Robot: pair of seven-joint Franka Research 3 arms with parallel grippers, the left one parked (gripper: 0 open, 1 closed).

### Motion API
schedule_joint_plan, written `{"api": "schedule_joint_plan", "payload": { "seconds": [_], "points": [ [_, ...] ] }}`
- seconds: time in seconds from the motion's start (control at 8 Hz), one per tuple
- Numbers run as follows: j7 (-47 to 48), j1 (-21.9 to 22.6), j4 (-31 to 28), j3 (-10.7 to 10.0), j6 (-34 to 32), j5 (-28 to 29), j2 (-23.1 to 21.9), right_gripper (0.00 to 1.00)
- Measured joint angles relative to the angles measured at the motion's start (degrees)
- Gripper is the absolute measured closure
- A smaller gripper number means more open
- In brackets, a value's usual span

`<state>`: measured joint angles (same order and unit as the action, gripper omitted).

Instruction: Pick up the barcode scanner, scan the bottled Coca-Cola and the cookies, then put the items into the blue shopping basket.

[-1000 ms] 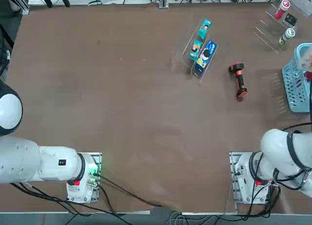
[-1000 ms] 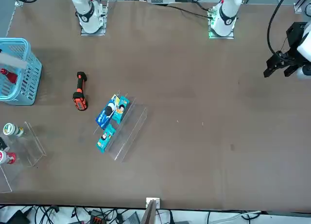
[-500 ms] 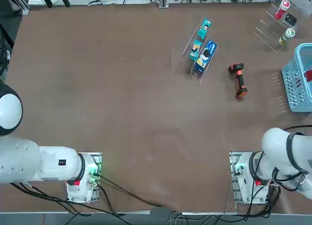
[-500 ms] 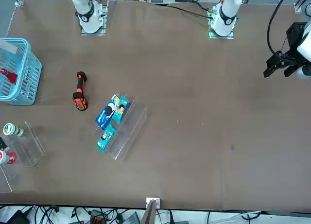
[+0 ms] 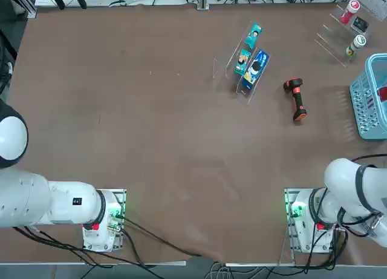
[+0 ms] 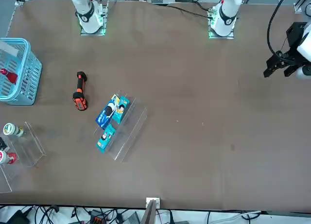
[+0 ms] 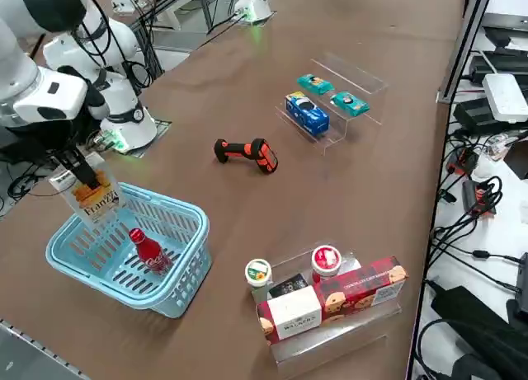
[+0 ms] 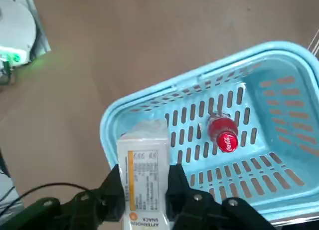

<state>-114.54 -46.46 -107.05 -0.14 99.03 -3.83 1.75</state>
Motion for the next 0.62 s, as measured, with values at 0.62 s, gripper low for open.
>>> {"api": "schedule_joint_plan", "payload": {
  "seconds": [0.62],
  "points": [
    [-4.08, -1.82, -5.77, -0.54, 10.15, 3.22, 3.56, 0.61]
  ]
}}
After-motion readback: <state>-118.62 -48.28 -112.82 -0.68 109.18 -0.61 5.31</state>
